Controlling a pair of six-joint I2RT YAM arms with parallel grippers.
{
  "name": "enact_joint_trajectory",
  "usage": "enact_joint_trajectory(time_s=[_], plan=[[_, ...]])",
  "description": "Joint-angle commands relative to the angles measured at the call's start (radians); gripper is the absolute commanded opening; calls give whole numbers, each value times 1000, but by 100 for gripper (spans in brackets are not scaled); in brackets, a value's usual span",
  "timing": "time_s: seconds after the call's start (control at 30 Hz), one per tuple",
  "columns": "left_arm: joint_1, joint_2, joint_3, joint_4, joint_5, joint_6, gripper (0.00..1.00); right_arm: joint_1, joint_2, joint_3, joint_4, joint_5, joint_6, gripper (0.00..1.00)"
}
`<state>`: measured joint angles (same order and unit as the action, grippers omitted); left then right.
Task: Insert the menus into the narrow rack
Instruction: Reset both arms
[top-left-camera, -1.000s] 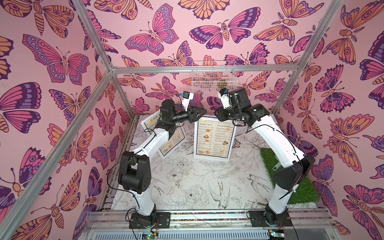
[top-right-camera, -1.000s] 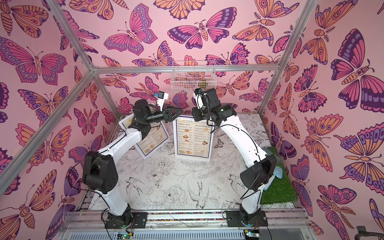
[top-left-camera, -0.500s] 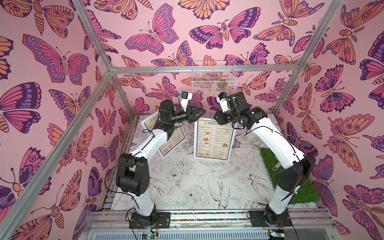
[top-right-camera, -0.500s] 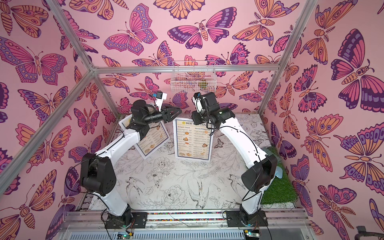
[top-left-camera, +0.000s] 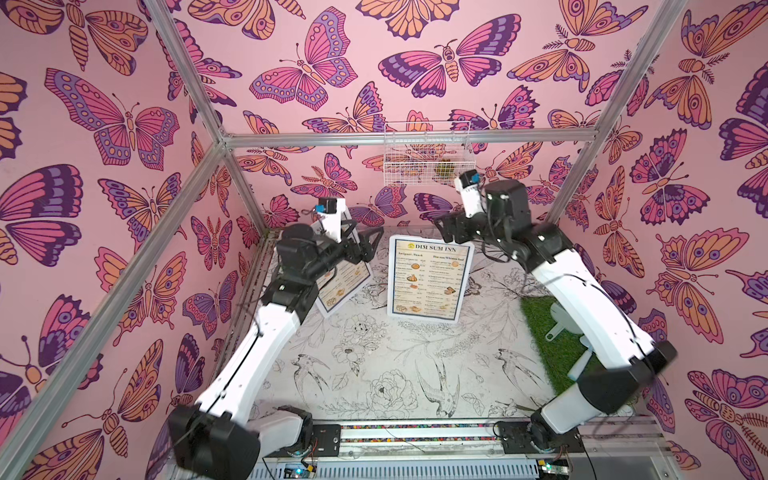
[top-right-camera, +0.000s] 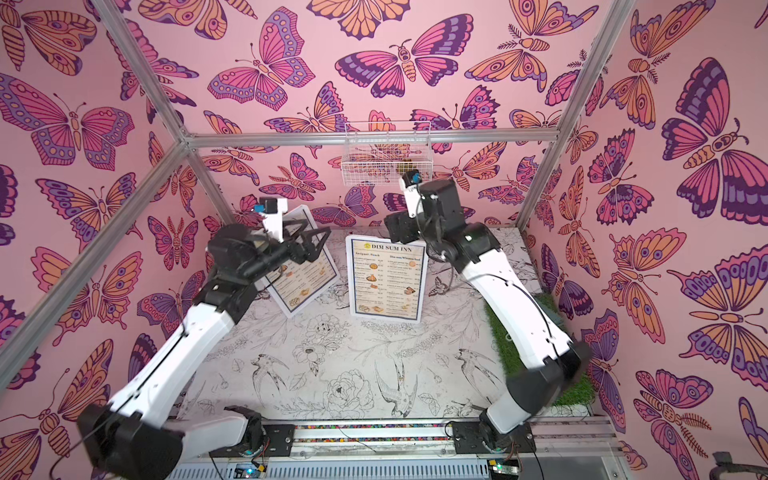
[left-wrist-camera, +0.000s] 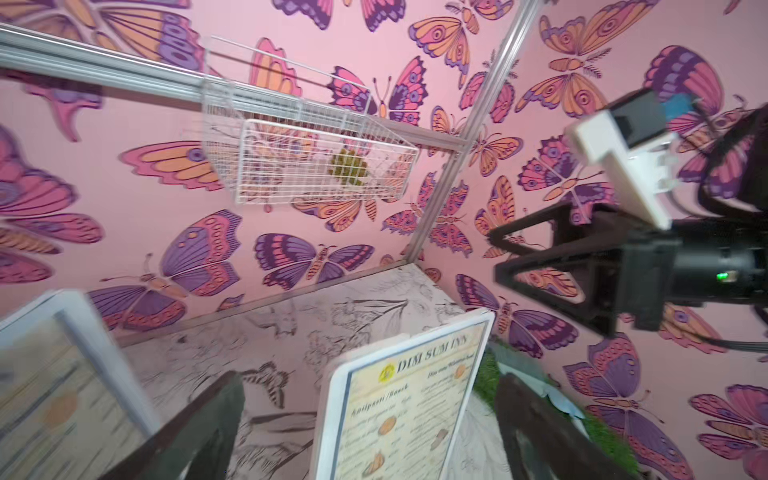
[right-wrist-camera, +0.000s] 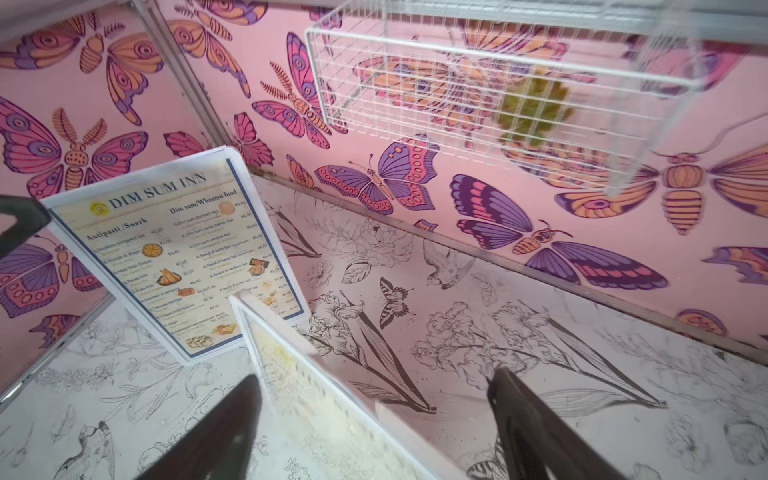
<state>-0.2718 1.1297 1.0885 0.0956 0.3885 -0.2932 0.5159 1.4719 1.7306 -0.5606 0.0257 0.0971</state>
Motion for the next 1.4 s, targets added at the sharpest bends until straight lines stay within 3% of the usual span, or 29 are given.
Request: enact_joint_trajectory(time_s=[0.0,0.17,0.27,0.33,0.4,0.5,0.6,0.67,0.77,0.87,0.97,1.03,1.1,1.13,1.17,1.23,1.3,1.37], plan=[[-7,-119,-188,-92,-232,-28,99,-5,-168,-244,155,71,9,99],[-12,-347,-511,-90,-528,-52,97,-16,-411,-670,311,323,4,99],[-12,-389,-649,10,-632,76,99,-90,-479,-853,361,406,20,99],[-12,-375,-717,105,-721,156,99,-168,-488,-954,409,385,38,99],[-10,-331,-749,189,-791,239,99,-207,-482,-1092,566,416,-37,99],[-4,-171,-814,372,-883,300,99,-263,-436,-1223,787,410,-92,99],[1,18,-842,600,-886,345,99,-331,-357,-1250,870,331,-84,99],[27,148,-864,803,-806,390,99,-366,-298,-1268,959,276,-106,99],[42,258,-801,822,-764,454,99,-442,-230,-1310,1119,162,-38,99],[100,357,-791,911,-722,440,99,-461,-153,-1319,1218,134,-70,99],[179,348,-811,907,-631,358,99,-471,-89,-1320,1257,82,-77,99],[209,387,-806,924,-577,338,99,-471,-25,-1367,1392,61,-90,99],[230,446,-788,962,-593,328,99,-471,49,-1401,1534,67,-85,99],[236,413,-771,841,-606,290,99,-471,72,-1406,1583,61,-87,99],[255,395,-708,752,-598,266,99,-471,61,-1390,1537,59,-91,99],[265,437,-748,901,-589,284,99,-477,23,-1333,1358,66,-76,99],[262,401,-726,795,-590,270,99,-486,46,-1351,1432,53,-68,99],[261,423,-742,875,-592,283,99,-486,43,-1352,1431,55,-69,99]])
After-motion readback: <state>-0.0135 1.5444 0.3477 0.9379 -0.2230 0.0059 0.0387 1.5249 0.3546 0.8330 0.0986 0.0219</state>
